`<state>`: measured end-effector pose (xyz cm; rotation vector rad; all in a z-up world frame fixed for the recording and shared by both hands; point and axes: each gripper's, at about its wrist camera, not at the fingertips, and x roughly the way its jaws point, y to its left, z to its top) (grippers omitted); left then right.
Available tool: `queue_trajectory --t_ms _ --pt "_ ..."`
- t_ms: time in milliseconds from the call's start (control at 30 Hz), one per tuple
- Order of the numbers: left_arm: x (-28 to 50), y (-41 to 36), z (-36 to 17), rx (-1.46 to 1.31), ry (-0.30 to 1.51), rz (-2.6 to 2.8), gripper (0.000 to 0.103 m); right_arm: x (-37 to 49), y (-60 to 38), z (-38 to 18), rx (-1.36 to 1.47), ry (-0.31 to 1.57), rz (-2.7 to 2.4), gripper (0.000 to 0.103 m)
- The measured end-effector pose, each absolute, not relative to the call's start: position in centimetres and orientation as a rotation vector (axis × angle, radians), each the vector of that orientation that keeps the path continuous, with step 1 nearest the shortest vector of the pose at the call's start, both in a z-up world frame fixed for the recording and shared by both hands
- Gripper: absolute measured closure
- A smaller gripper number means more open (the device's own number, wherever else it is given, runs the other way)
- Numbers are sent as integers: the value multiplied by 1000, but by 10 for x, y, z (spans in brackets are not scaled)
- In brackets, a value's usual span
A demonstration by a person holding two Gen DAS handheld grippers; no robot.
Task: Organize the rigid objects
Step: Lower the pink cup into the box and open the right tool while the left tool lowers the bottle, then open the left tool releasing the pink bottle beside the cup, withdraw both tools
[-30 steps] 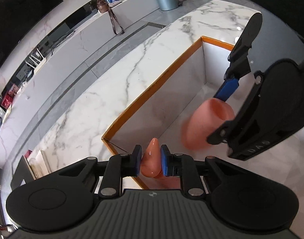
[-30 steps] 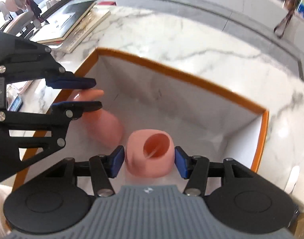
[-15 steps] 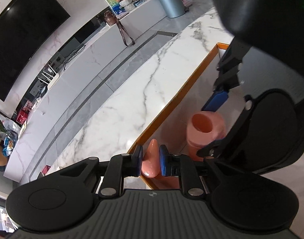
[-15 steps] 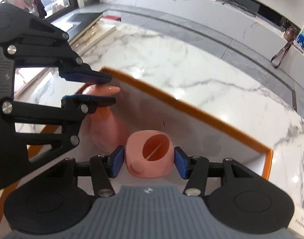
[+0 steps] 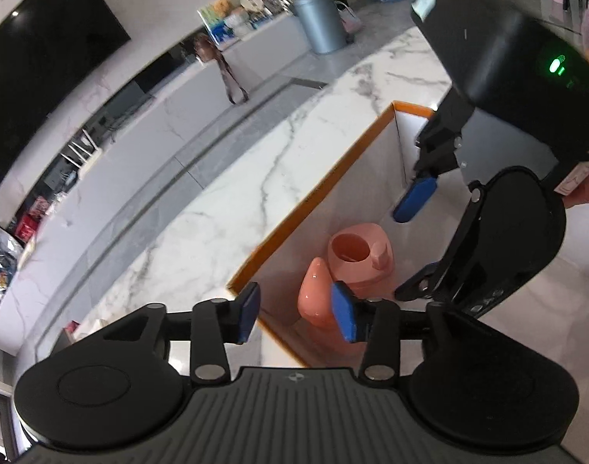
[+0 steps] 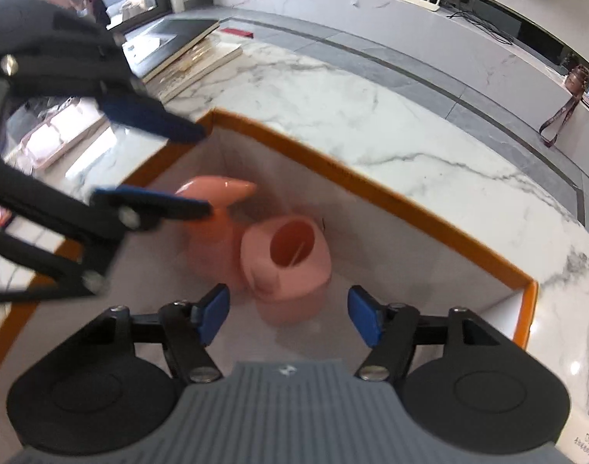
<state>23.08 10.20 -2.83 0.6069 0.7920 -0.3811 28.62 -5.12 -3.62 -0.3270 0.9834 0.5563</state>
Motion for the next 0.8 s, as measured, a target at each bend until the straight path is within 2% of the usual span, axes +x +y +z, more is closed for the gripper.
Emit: queue_trajectory --t_ms 33,133,167,200,300,333,400,533,800 --pt "226 105 -25 588 779 -376 43 282 -54 -35 -333 988 550 39" --pt "219 116 -15 477 791 -340 43 276 -58 -37 -303 1033 505 40" --pt "219 120 -14 432 820 -327 44 279 -56 -40 -269 1060 501 50" --pt "220 126 -14 376 851 -311 52 278 -57 -41 -222 1089 512 61" --pt "226 139 -18 245 943 -284 68 275 -54 -47 -116 1129 529 80" --pt "225 141 -22 225 963 -288 74 273 -50 -48 -113 1115 526 82" --pt "224 144 -27 207 990 -300 76 272 -34 -52 -146 1079 520 93" --pt "221 148 -31 172 1000 -333 83 283 -8 -62 -162 1045 491 98" --pt "221 160 -35 106 977 -349 84 310 -1 -75 -33 1054 478 103"
